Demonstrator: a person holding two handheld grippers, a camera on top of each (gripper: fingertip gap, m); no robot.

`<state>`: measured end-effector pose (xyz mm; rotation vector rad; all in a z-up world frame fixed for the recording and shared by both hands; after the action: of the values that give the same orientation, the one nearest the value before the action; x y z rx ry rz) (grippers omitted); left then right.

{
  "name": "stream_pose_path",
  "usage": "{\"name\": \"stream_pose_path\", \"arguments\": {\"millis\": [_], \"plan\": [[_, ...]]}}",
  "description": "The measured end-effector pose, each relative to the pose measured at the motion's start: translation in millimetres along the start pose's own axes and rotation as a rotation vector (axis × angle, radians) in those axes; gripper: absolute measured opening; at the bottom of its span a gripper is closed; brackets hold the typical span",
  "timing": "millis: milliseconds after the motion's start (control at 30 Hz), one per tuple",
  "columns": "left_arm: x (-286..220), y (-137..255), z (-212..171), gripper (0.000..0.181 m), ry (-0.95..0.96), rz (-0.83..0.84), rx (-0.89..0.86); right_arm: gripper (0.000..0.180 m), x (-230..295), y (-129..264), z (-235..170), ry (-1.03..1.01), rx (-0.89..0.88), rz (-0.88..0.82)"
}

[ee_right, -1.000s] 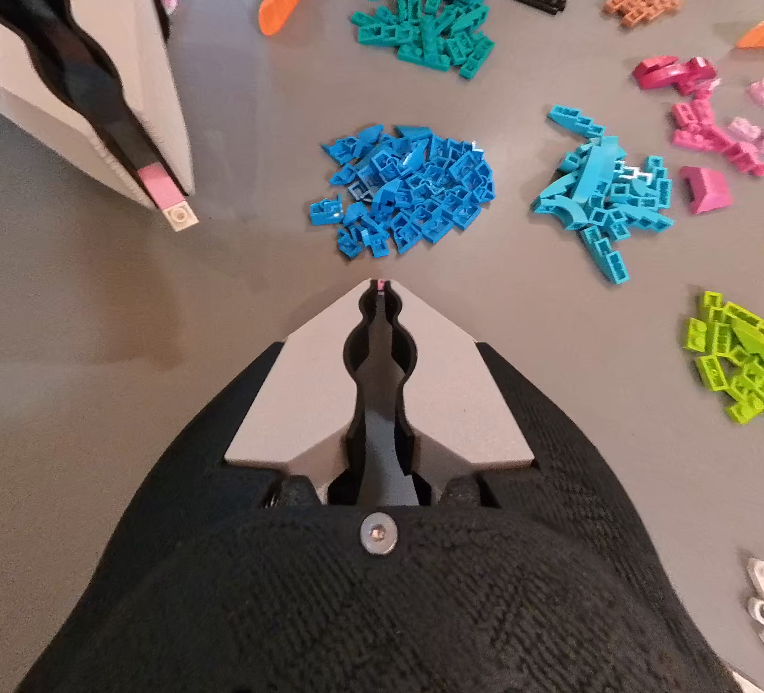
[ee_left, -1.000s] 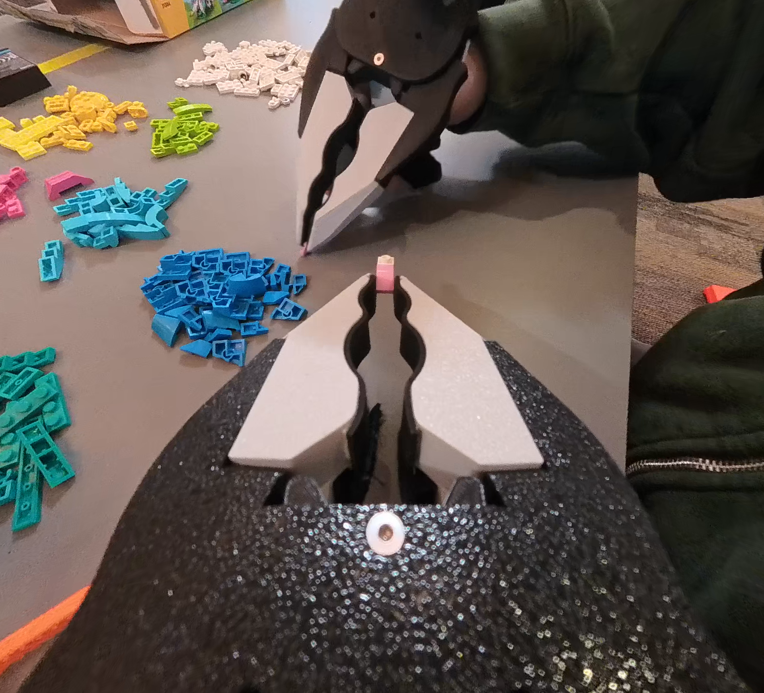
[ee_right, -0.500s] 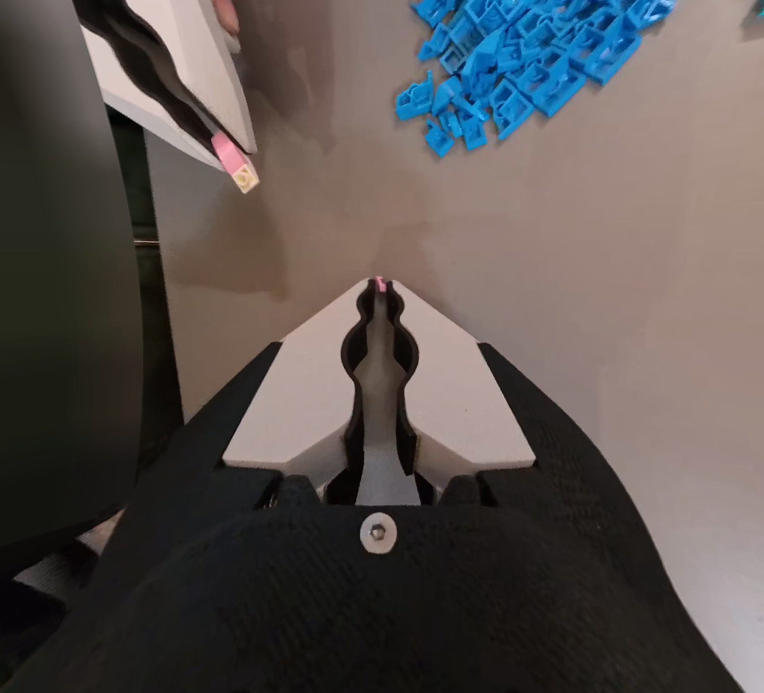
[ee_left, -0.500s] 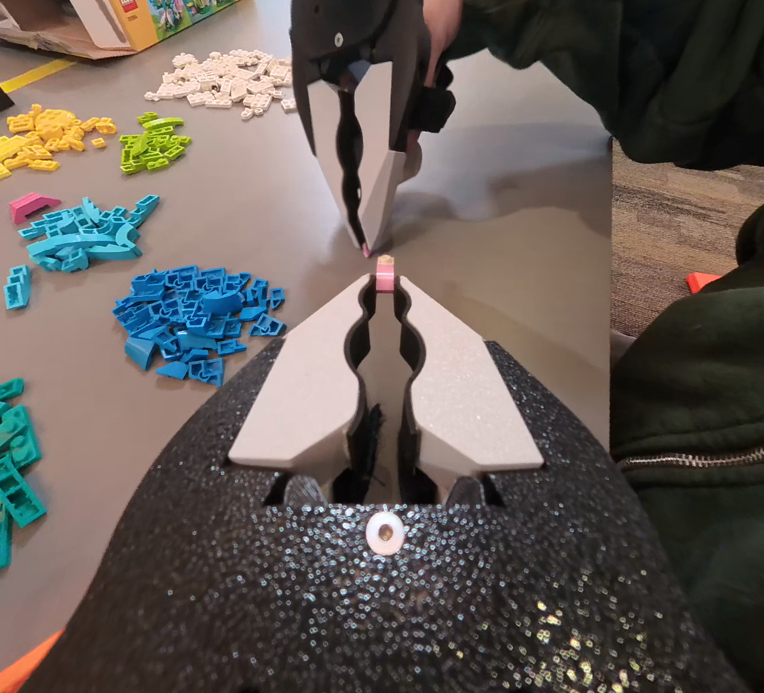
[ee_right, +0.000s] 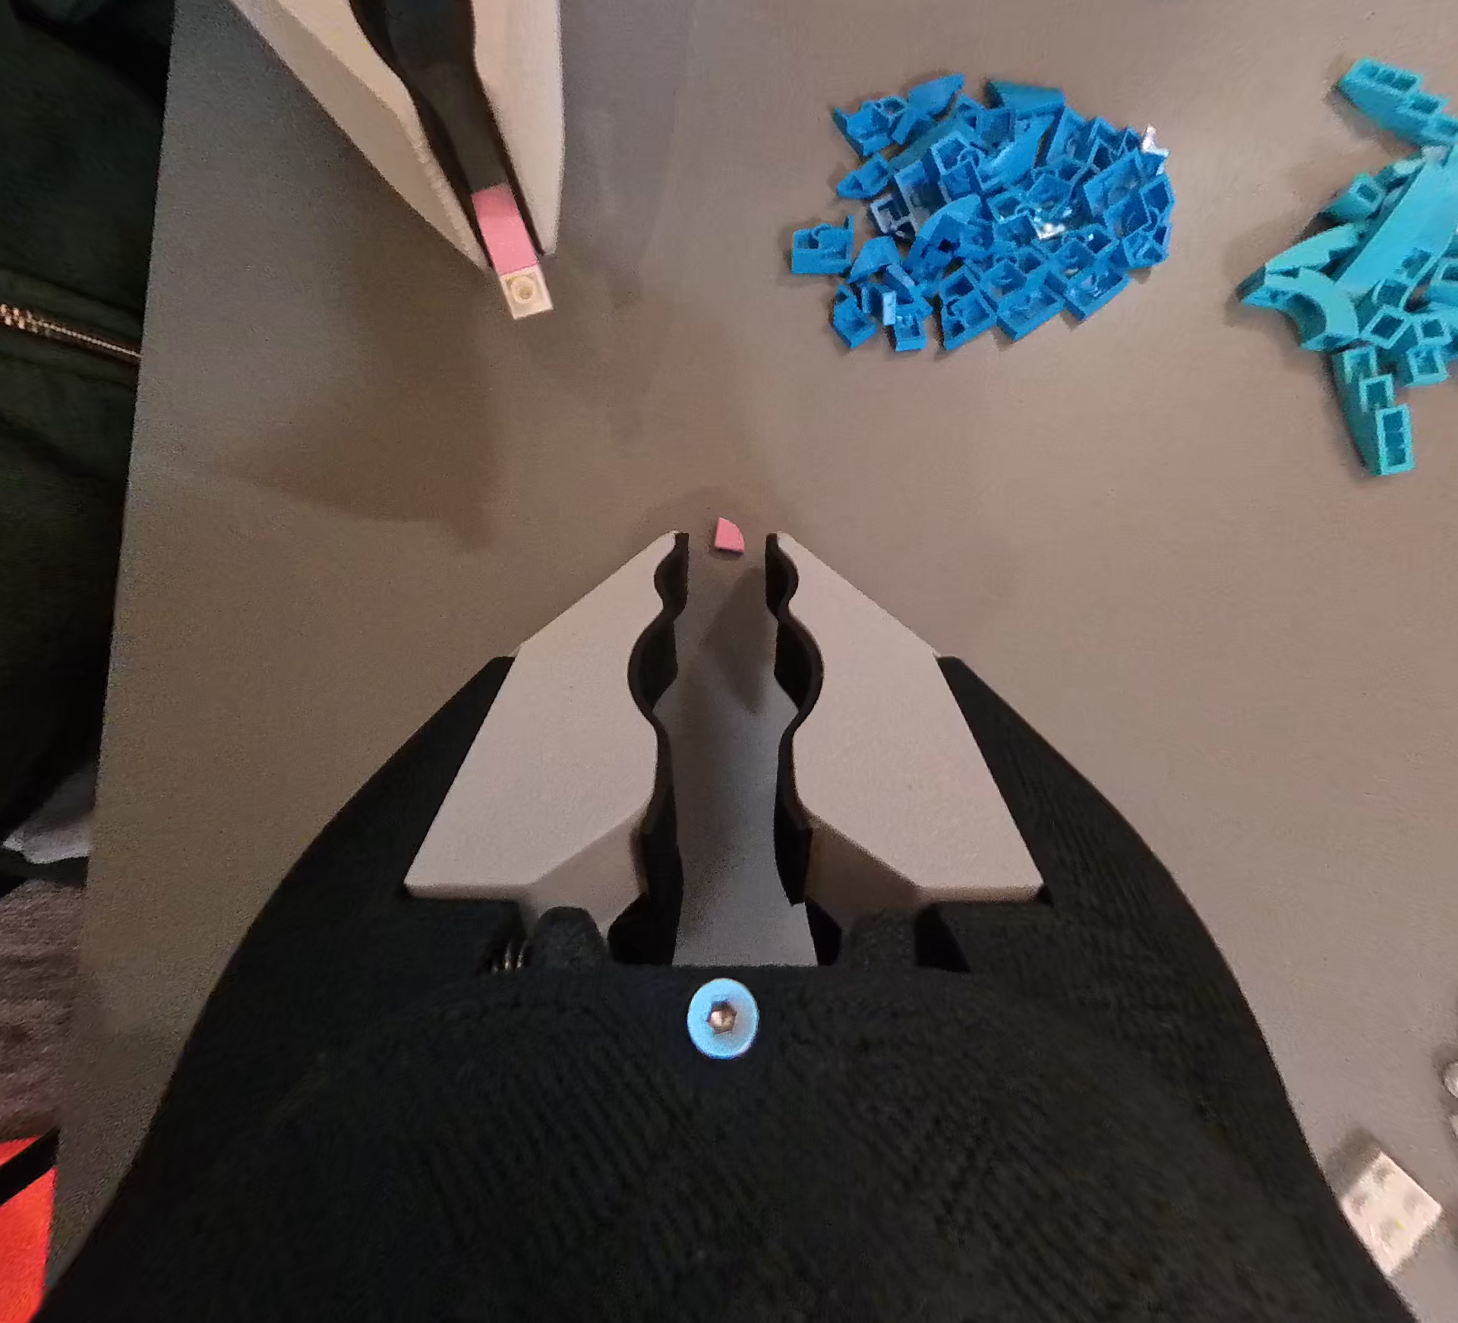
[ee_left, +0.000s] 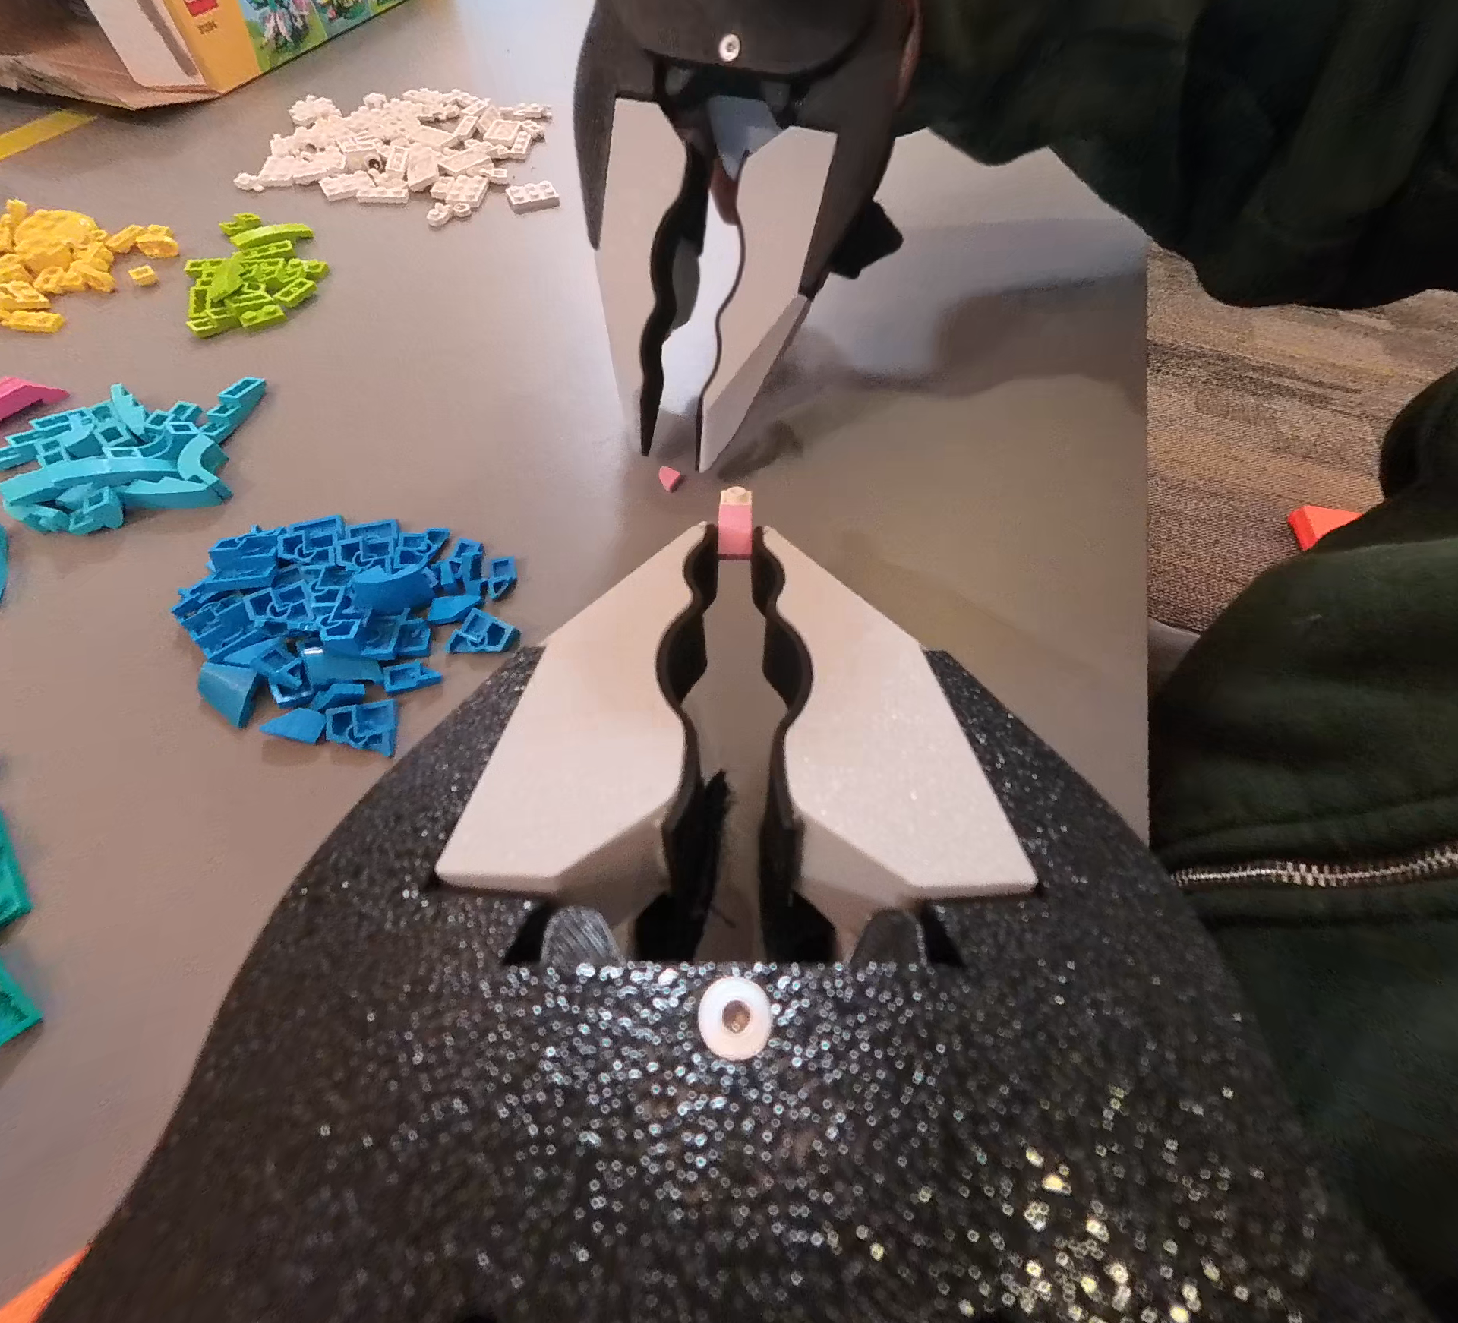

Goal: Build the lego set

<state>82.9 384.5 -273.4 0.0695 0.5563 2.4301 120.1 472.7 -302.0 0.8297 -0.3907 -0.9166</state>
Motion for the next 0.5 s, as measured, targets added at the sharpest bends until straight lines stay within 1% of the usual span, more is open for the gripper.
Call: {"name": "stream_pose_path", "arguments": {"millis": [33,167,267,367,500], "plan": [[-0.2,-0.2,-0.1,0.006,0.0,-0.001,0.001,0.018,1.3,-0.5,-0.8,0.0,-0.004,0.004],[-0.6,-0.3,-0.3,0.006,-0.002,-0.001,0.002,0.018,7.9,-0.5,-5.6,-0.014,-0.007,0.037],[-0.6,0.0,-0.3,0.006,-0.004,-0.001,0.001,0.016,18.6,2.4,-8.4,-0.018,-0.007,0.093],[-0.2,-0.5,-0.6,0.006,-0.003,-0.002,0.0,0.013,13.0,4.1,-6.6,-0.019,-0.038,0.045],[-0.6,-1.9,-1.5,0.006,-0.004,-0.006,0.005,0.014,3.2,1.0,-2.7,-0.031,-0.104,-0.018]]}}
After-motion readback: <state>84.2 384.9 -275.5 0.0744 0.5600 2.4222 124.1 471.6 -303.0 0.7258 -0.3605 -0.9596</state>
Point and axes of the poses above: each gripper's, where its closed fingertips meet, y back along the fingers, z out of its top, x = y × z across the jaws, the point moved 3 cm from there along y, back along the fingers, and after that the axes turned 6 degrees about -z, right-handed, at the moved point
